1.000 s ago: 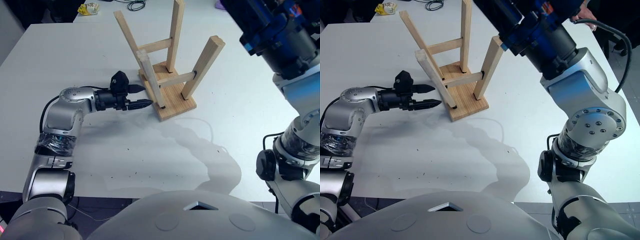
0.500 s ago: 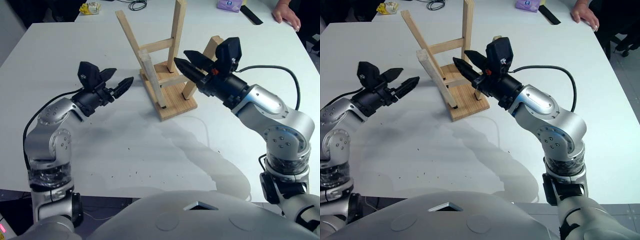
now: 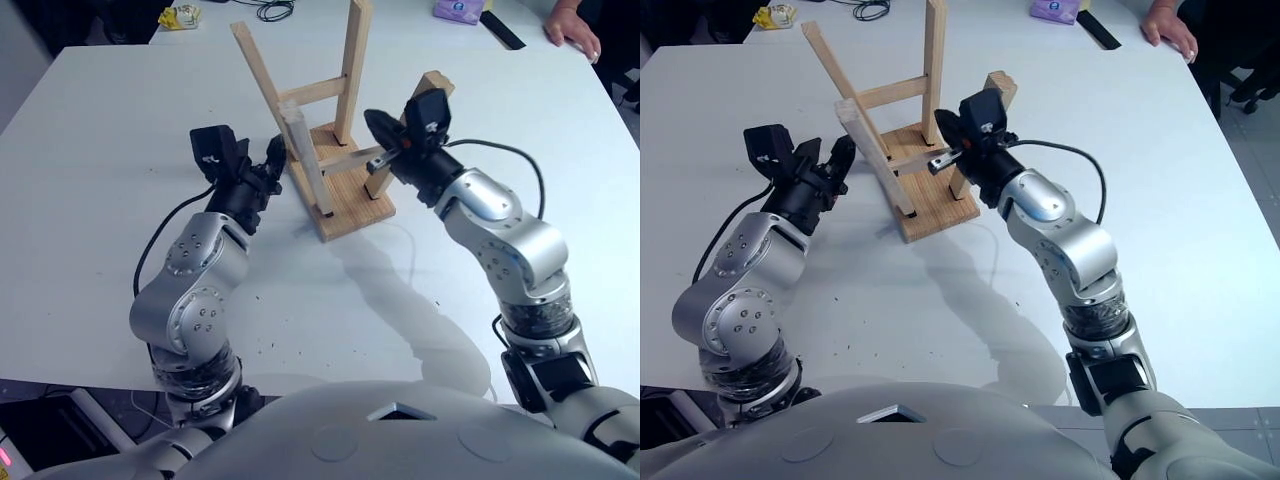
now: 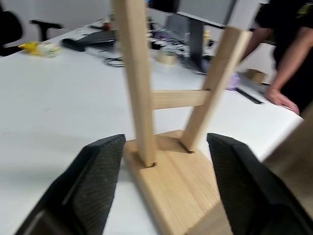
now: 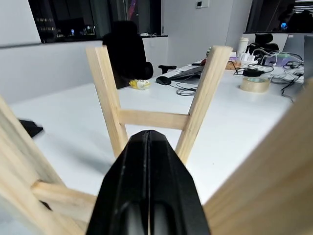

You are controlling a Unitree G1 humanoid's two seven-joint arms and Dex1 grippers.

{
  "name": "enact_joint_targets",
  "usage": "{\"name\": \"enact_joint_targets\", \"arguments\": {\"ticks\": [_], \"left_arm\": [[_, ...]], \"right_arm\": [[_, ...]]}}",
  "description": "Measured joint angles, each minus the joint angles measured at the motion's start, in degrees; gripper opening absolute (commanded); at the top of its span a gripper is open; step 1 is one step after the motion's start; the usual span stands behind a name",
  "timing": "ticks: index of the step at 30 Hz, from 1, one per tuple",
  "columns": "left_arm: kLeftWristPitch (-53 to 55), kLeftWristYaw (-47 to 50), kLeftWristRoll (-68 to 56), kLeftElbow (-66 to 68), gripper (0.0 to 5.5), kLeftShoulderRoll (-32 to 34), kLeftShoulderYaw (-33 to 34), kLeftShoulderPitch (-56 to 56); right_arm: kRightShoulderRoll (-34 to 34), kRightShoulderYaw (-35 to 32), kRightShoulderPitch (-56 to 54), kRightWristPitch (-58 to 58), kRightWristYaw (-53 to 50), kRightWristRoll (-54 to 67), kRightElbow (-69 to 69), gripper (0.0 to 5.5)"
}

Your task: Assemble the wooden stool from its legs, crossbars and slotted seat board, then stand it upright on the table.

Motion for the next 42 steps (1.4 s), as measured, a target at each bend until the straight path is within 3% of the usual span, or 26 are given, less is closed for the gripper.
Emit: {"name": "enact_joint_targets", "arguments": {"ticks": [5,11,15,19,28,33,36,39,42], "left_arm": [[-0.29,3.86,2.47,-1.32,1.62,-2.55,0.48,-0.20],[-5.47,7.80,6.21,-4.34,0.66,-3.72,-0.46,-1.13],[-9.15,10.23,8.59,-5.42,0.03,-3.90,-0.99,1.90],[-8.76,10.09,7.88,-5.38,0.03,-3.86,-4.23,3.07],[-1.35,7.56,4.46,-3.34,0.03,-3.18,-13.19,0.63],[-1.03,8.17,4.87,-3.27,0.03,-3.26,-11.48,0.54],[-1.08,8.37,5.18,-3.27,0.03,-3.27,-11.56,0.51],[-1.40,8.75,5.42,-3.36,0.03,-3.28,-11.73,0.64],[-1.66,9.18,5.51,-3.64,0.03,-3.28,-12.00,0.82]], "right_arm": [[2.51,-0.16,0.24,-0.75,1.17,-1.97,-0.86,0.00],[7.68,-9.42,-9.18,-0.80,-0.69,0.28,-3.50,0.00],[7.46,-8.62,-8.74,-0.58,0.60,-0.78,-2.67,0.00],[-1.12,0.64,-8.06,0.91,4.53,-8.24,-2.20,0.00],[-1.58,2.35,-8.53,4.35,4.89,-11.29,-3.90,0.00],[6.11,-1.08,-8.25,3.81,4.44,-8.77,-4.36,0.00],[15.55,-8.55,-11.23,4.88,1.49,-0.64,-4.61,0.00],[17.11,-13.88,-16.85,5.95,0.39,3.68,-7.52,0.00],[16.74,-14.66,-16.25,8.29,0.27,5.83,-9.45,0.00]]}}
